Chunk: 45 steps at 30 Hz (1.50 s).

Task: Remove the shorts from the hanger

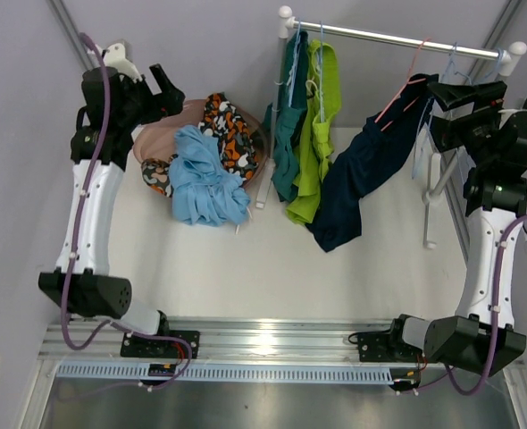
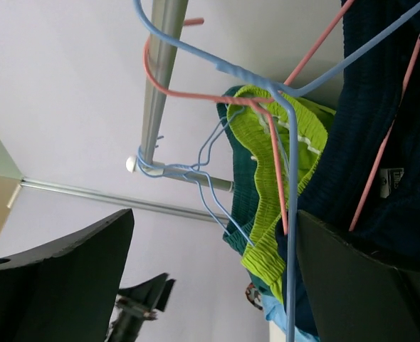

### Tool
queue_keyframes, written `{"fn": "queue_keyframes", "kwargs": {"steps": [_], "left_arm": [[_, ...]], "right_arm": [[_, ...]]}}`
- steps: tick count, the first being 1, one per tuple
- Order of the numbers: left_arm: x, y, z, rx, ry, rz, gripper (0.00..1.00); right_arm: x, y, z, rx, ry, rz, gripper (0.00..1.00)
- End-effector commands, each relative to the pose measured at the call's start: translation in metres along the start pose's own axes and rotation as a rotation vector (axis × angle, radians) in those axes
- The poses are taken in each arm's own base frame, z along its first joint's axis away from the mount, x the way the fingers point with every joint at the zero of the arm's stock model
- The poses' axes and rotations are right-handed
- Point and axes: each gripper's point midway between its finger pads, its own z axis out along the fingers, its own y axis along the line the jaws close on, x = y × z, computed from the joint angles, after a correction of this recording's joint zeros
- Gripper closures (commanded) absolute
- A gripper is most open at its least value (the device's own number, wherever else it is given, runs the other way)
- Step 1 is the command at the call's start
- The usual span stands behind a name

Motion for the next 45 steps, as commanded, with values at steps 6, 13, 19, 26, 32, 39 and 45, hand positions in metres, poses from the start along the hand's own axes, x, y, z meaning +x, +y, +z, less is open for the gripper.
{"fn": "queue_keyframes", "kwargs": {"steps": [6,13,19,26,32,39,45], "left_arm": [[0.003,-0.024,-0.037,0.106,-0.061,0.014,0.01],[0.008,-0.023,-0.040,0.105,-0.056,0.025,0.01],[0.009,-0.024,-0.039,0.116,-0.054,0.029,0.00],[0.018,-0.026,-0.035,0.139,-0.044,0.016,0.01],[0.025,-0.023,-0.031,0.136,-0.040,0.017,0.01],[0.029,-0.022,-0.031,0.139,-0.034,0.010,0.01],[0.031,-0.019,-0.034,0.128,-0.045,0.018,0.01]], "right_arm": [[-0.005,0.065,-0.013,0.091,-0.177,-0.311,0.01],[-0.008,0.047,-0.018,0.319,-0.265,-0.488,0.01],[-0.007,0.013,-0.028,0.398,-0.272,-0.512,0.01],[0.004,0.051,-0.028,0.216,-0.251,-0.490,0.01],[0.025,0.129,-0.026,-0.065,-0.230,-0.434,0.03],[0.047,0.129,0.017,-0.092,-0.127,-0.396,0.03],[0.063,0.081,0.057,-0.003,-0.087,-0.398,0.04]]}}
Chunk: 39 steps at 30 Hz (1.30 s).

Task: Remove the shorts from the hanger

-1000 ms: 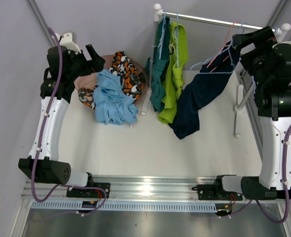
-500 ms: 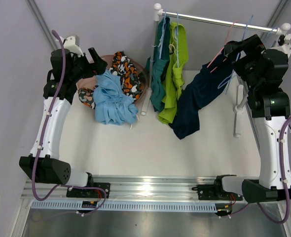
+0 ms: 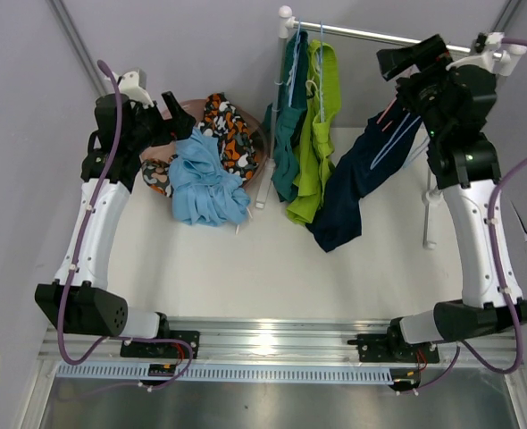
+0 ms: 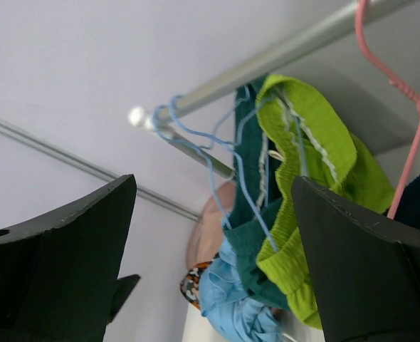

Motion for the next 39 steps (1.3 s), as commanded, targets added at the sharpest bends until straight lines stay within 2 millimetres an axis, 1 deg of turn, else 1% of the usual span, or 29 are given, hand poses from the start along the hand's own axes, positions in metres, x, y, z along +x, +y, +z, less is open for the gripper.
{"fn": "queue_keyframes", "kwargs": {"steps": [1,4,5,7,8,12,16,19,20,22,27,30,31,34,39], "left_arm": [[-0.018,-0.012,-0.014,0.037,-0.074,0.018,0.01],[-0.019,-0.012,-0.014,0.039,-0.081,0.019,0.01],[-0.019,-0.012,-0.014,0.038,-0.078,0.020,0.00],[-0.017,-0.011,-0.012,0.037,-0.074,0.019,0.01],[-0.018,-0.012,-0.013,0.037,-0.075,0.020,0.01],[-0.017,-0.011,-0.012,0.039,-0.076,0.018,0.01],[-0.013,-0.011,-0.008,0.042,-0.064,0.015,0.01],[-0.012,-0.012,-0.007,0.048,-0.061,0.012,0.01],[-0.008,-0.010,-0.007,0.045,-0.052,0.010,0.01],[-0.011,-0.011,-0.008,0.047,-0.061,0.013,0.01],[-0.009,-0.011,-0.006,0.049,-0.054,0.009,0.01],[-0.008,-0.011,-0.005,0.051,-0.052,0.007,0.01],[-0.009,-0.011,-0.005,0.052,-0.053,0.008,0.01],[-0.008,-0.011,-0.005,0.053,-0.051,0.008,0.01],[-0.009,-0.011,-0.006,0.050,-0.053,0.011,0.01]], "right_arm": [[0.023,-0.020,0.022,0.026,0.035,0.005,0.04],[0.036,-0.036,0.034,0.058,0.056,0.000,0.04],[0.042,-0.043,0.037,0.072,0.068,0.001,0.04],[0.046,-0.052,0.040,0.092,0.068,-0.002,0.04],[0.052,-0.059,0.041,0.108,0.074,-0.002,0.04],[0.058,-0.075,0.040,0.147,0.076,0.000,0.04],[0.061,-0.079,0.035,0.158,0.079,0.003,0.04],[0.058,-0.083,0.030,0.167,0.069,-0.004,0.04],[0.053,-0.080,0.026,0.161,0.058,-0.003,0.04],[0.051,-0.080,0.021,0.159,0.051,-0.003,0.04],[0.033,-0.069,0.004,0.136,0.007,-0.014,0.04],[0.026,-0.072,0.000,0.150,-0.010,-0.030,0.04],[0.024,-0.076,0.000,0.161,-0.014,-0.034,0.04],[0.024,-0.086,0.000,0.178,-0.003,-0.032,0.03],[0.032,-0.099,0.006,0.195,0.014,-0.024,0.04]]}}
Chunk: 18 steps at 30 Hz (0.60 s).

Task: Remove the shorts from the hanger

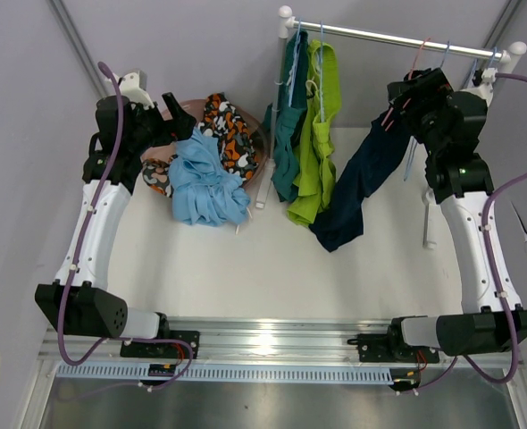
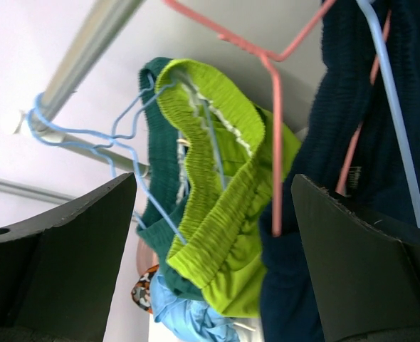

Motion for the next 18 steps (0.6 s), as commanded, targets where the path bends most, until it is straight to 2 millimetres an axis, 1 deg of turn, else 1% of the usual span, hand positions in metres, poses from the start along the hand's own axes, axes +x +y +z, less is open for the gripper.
{"fn": "queue_keyframes", "kwargs": {"steps": [1,4,5,7,9,10,11,14,15,16,17,18], "left_arm": [[-0.011,-0.011,-0.008,0.040,-0.039,0.008,0.01],[-0.011,-0.011,-0.008,0.038,-0.037,0.009,0.01],[-0.011,-0.010,-0.007,0.036,-0.038,0.009,0.01],[-0.010,-0.010,-0.008,0.034,-0.037,0.010,0.01],[-0.011,-0.010,-0.008,0.035,-0.040,0.010,0.01],[-0.010,-0.010,-0.008,0.034,-0.037,0.010,0.01],[-0.011,-0.010,-0.009,0.035,-0.039,0.009,0.01],[-0.010,-0.010,-0.009,0.033,-0.039,0.010,0.01],[-0.010,-0.010,-0.010,0.031,-0.042,0.012,0.01],[-0.009,-0.008,-0.010,0.024,-0.041,0.011,0.01],[-0.011,-0.008,-0.010,0.024,-0.045,0.013,0.01],[-0.009,-0.007,-0.009,0.022,-0.039,0.015,0.01]], "right_arm": [[-0.001,-0.004,0.007,-0.006,-0.010,-0.001,0.04],[0.006,-0.007,0.014,-0.008,0.008,0.009,0.04],[0.009,-0.010,0.020,-0.003,0.016,0.010,0.04],[0.011,-0.008,0.024,-0.017,0.020,0.012,0.04],[0.016,-0.010,0.033,-0.015,0.034,0.017,0.04],[0.015,-0.006,0.035,-0.026,0.033,0.020,0.04],[0.018,-0.009,0.042,-0.018,0.042,0.022,0.04],[0.020,-0.003,0.053,-0.035,0.045,0.027,0.05],[0.027,-0.007,0.062,-0.027,0.058,0.028,0.06],[0.025,0.001,0.066,-0.047,0.052,0.028,0.11],[0.026,0.003,0.070,-0.052,0.055,0.025,0.18],[0.034,-0.001,0.081,-0.042,0.069,0.022,0.28]]}}
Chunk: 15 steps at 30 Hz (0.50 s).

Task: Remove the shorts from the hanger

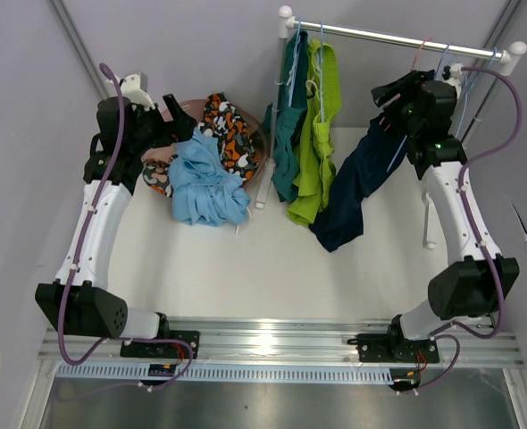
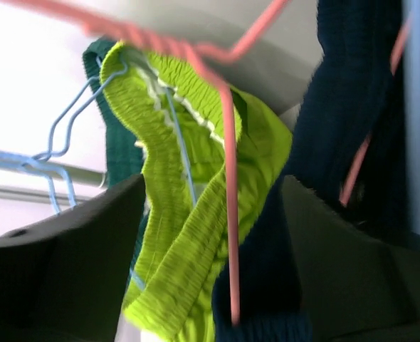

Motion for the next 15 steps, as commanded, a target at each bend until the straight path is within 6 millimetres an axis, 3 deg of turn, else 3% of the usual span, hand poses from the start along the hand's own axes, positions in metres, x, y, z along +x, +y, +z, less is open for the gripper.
{"fn": "queue_keyframes", "kwargs": {"steps": [1,3,4,6,9,10,11,13,14,15], "left_arm": [[-0.012,-0.010,-0.011,0.034,-0.044,0.018,0.02],[-0.015,-0.014,-0.011,0.054,-0.055,0.022,0.05],[-0.014,-0.019,-0.012,0.082,-0.053,0.025,0.08],[-0.019,-0.028,-0.015,0.128,-0.078,0.030,0.18],[-0.019,-0.055,-0.023,0.229,-0.097,0.071,0.29],[-0.022,-0.065,-0.029,0.252,-0.113,0.105,0.39],[-0.020,-0.088,-0.034,0.320,-0.113,0.132,0.41],[-0.020,-0.115,-0.045,0.400,-0.131,0.197,0.42],[-0.013,-0.145,-0.055,0.489,-0.124,0.229,0.41],[-0.012,-0.158,-0.062,0.536,-0.136,0.260,0.39]], "right_arm": [[-0.014,0.037,0.014,-0.105,-0.043,0.005,0.51],[-0.019,0.046,0.021,-0.124,-0.052,0.007,0.69],[-0.019,0.054,0.020,-0.141,-0.051,0.005,0.84],[-0.025,0.067,0.014,-0.160,-0.067,-0.004,0.98],[-0.029,0.075,0.005,-0.164,-0.088,-0.011,1.00],[-0.035,0.082,-0.004,-0.179,-0.105,-0.007,1.00],[-0.033,0.087,-0.009,-0.188,-0.107,-0.008,1.00],[-0.040,0.096,-0.024,-0.206,-0.127,-0.011,1.00],[-0.038,0.102,-0.029,-0.218,-0.126,-0.013,1.00],[-0.041,0.106,-0.035,-0.220,-0.138,-0.015,1.00]]}}
